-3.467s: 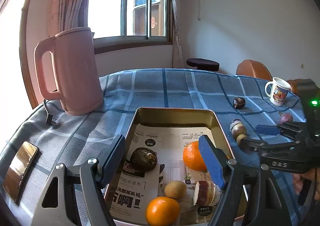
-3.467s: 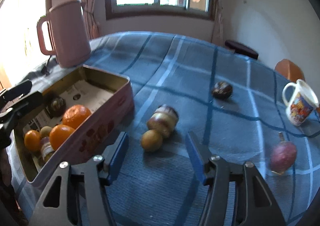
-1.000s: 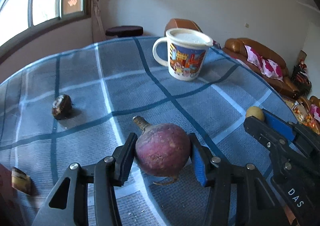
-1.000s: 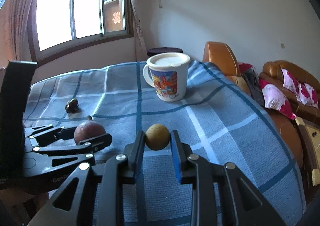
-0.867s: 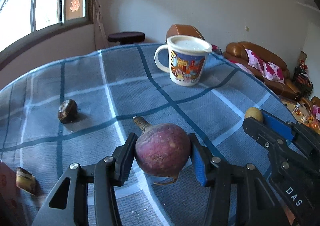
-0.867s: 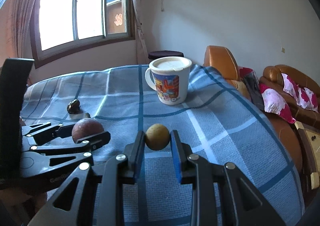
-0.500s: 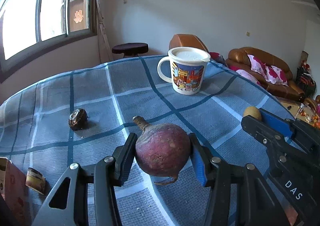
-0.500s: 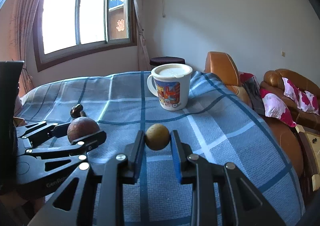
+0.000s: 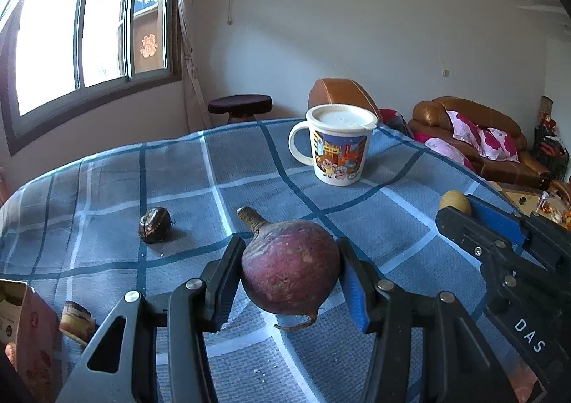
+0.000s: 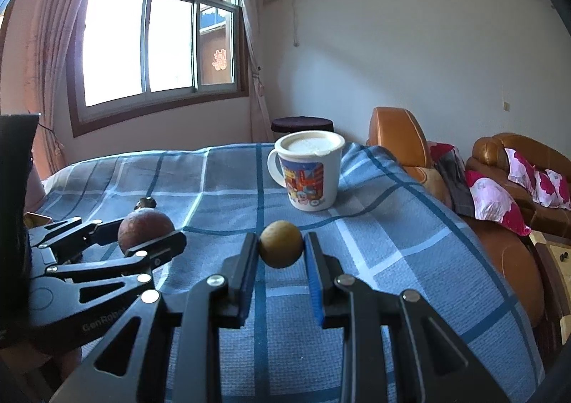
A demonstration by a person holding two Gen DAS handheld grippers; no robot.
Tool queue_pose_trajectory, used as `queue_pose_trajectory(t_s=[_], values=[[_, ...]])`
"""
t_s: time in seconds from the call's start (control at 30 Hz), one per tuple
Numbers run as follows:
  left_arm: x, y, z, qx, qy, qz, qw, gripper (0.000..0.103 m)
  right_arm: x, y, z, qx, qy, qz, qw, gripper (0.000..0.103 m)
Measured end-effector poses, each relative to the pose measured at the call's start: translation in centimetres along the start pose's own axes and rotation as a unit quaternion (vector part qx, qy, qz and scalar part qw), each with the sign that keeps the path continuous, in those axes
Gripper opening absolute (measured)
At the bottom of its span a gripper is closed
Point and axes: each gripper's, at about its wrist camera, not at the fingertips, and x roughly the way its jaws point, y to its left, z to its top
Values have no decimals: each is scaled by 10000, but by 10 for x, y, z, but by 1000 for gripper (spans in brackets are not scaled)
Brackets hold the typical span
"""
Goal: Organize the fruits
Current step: 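Lift and carry the brown fruit and purple fruit toward the gold tin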
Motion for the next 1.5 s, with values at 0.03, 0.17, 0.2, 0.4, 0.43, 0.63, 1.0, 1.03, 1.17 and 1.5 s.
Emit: queue_pose_trajectory(t_s=[0.03, 0.17, 0.2, 0.4, 0.43, 0.63, 1.0, 1.03, 1.17, 1.5], values=[[-1, 0, 0, 14, -20, 17, 10000, 53, -1, 0, 0, 0, -26, 3, 10000, 29], [-5, -3, -1, 82, -110, 70, 9999, 53, -4, 0, 0, -7, -105, 8, 9999, 29], [-6, -3, -1, 91, -130, 82, 9998, 53, -5, 0, 0, -11, -128, 10, 9999, 29], [-14, -2, -2, 92, -290, 195, 9993, 53, -10, 2, 0, -40, -276, 20, 9996, 29], [-15, -1, -2, 93, -319, 209, 9992, 53, -10, 2, 0, -42, -297, 22, 9995, 29], [-24, -1, -4, 126, -497, 327, 9981, 53, -13, 3, 0, -66, -381, 17, 9993, 29], [-37, -4, -7, 239, -743, 482, 9958, 53, -18, 9, -1, -149, -584, 35, 9982, 29], [-38, -3, -7, 220, -745, 485, 9958, 53, -19, 10, -1, -160, -637, 46, 9978, 29], [-40, 2, -9, 144, -712, 481, 9962, 53, -24, 13, -1, -186, -736, 59, 9971, 29], [-47, 12, -13, 76, -644, 483, 9967, 53, -26, 25, 1, -211, -784, 114, 9966, 29]])
